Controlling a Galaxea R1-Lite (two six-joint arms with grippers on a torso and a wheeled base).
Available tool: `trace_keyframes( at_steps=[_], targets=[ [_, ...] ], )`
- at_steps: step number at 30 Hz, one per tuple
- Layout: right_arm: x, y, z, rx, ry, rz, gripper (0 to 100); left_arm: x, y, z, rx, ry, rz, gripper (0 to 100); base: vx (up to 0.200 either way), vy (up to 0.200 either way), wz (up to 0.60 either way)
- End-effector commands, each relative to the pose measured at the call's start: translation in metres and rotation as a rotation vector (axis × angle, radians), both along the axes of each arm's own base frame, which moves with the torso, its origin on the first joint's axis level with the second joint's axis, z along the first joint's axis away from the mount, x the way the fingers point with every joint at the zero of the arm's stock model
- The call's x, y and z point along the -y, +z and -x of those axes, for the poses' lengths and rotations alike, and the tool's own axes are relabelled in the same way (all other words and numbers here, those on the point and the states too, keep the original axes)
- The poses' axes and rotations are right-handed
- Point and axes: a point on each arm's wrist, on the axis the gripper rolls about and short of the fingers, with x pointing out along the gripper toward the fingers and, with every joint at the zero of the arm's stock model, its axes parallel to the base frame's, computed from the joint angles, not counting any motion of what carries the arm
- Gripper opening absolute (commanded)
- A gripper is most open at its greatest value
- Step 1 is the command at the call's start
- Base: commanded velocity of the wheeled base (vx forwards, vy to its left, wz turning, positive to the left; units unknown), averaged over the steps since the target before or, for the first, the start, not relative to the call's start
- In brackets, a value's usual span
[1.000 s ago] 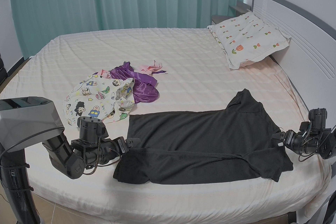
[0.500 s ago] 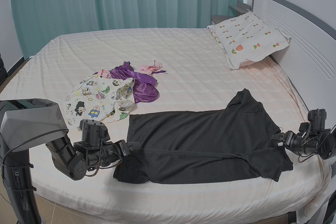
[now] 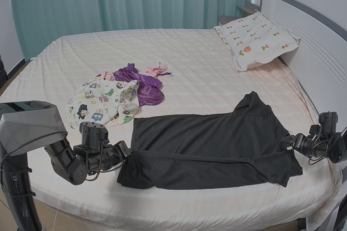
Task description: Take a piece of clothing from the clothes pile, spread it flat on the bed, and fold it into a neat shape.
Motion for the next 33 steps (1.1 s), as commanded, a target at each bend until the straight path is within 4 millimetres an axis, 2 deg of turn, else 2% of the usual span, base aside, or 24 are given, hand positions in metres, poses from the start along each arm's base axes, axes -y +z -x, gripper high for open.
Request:
trace_keyframes(
  at_steps=[1,5,9,20,26,27,33],
  targets=[
    [0.011,-0.006,-0.005,0.021,0.022,0.024,100,0.001,0.012,0.004,0.024,0.0,0.021,0,0.0,0.0,0.0],
    [0.023,-0.022,-0.007,0.002,0.12,0.041,100,0.001,0.011,0.006,0.016,0.0,0.019,0,0.0,0.0,0.0],
    [0.031,-0.036,-0.006,-0.004,0.214,-0.017,100,0.001,0.011,0.006,0.014,0.0,0.023,0,0.0,0.0,0.0],
    [0.046,-0.044,-0.012,0.086,0.254,-0.03,100,0.002,0.01,0.006,0.011,-0.001,0.022,0,0.0,0.0,0.0],
    [0.047,-0.048,-0.01,0.078,0.266,-0.049,100,0.002,0.009,0.006,0.01,-0.001,0.021,0,0.0,0.0,0.0],
    [0.046,-0.049,-0.009,0.077,0.271,-0.048,0,0.002,0.009,0.006,0.01,-0.001,0.021,0,0.0,0.0,0.0],
    [0.046,-0.052,-0.009,0.071,0.289,-0.052,0,0.002,0.009,0.006,0.008,-0.001,0.021,0,0.0,0.0,0.0]
  ],
)
